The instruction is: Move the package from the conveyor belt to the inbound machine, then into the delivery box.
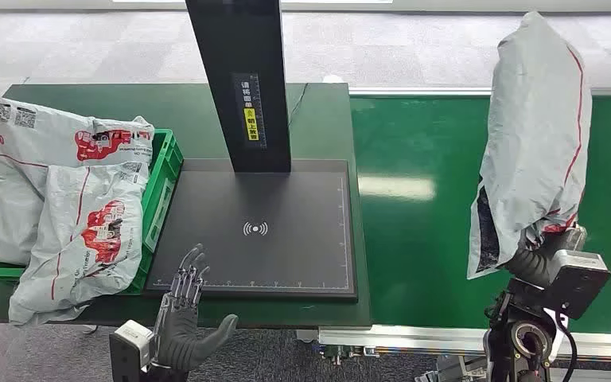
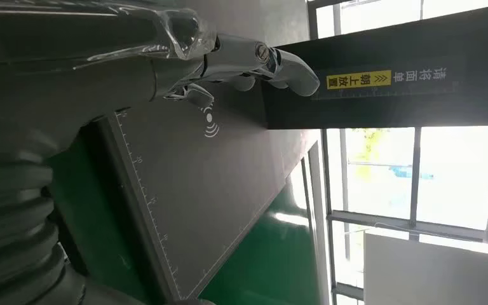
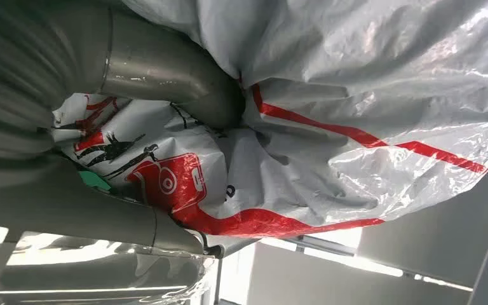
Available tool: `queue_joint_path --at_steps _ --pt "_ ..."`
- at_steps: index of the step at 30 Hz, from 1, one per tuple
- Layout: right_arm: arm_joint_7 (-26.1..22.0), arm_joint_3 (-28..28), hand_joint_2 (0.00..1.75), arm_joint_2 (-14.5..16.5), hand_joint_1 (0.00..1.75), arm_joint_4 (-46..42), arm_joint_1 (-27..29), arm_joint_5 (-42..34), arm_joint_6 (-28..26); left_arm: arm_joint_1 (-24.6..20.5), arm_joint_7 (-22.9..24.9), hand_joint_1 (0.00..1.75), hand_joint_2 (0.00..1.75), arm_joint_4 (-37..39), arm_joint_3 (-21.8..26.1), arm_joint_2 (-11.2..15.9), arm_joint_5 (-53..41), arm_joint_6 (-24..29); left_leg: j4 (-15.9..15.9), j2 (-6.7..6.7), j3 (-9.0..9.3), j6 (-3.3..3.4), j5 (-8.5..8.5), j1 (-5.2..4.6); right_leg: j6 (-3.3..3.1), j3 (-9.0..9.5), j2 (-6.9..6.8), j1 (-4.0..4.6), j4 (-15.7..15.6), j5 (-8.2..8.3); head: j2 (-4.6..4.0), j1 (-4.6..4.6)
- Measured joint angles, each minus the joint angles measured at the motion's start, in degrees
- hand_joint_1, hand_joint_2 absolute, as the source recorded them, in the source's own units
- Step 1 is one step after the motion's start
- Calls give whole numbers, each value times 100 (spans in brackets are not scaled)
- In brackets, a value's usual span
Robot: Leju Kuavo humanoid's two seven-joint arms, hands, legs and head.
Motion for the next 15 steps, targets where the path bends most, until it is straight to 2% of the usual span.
queue_joint_path --at_steps 4,7,10,13,15 --pt "8 77 175 13 175 -33 -1 12 61 -4 -6 0 175 12 -3 2 0 -2 0 1 -3 0 0 0 0 0 1 0 0 0 0 0" --pt "116 288 175 0 173 -39 -26 152 380 -25 -8 0 175 22 -9 8 3 -38 0 3 -4 1 -1 0 0 0 3 0 0 0 0 0" --pt "227 784 175 -56 172 -2 -140 546 856 -92 -8 0 175 60 -26 26 7 -115 0 3 -4 0 0 1 0 0 3 1 0 0 0 -1" --pt "269 1478 175 -173 161 202 -367 1102 1346 -179 -15 0 175 115 -49 50 7 -202 -1 3 0 -1 2 4 -1 1 3 4 1 1 0 -1" --pt "294 1963 175 -285 162 450 -561 1374 1746 -229 -29 0 175 152 -67 72 10 -269 -1 2 0 -1 4 5 -1 2 2 5 2 1 0 -1"
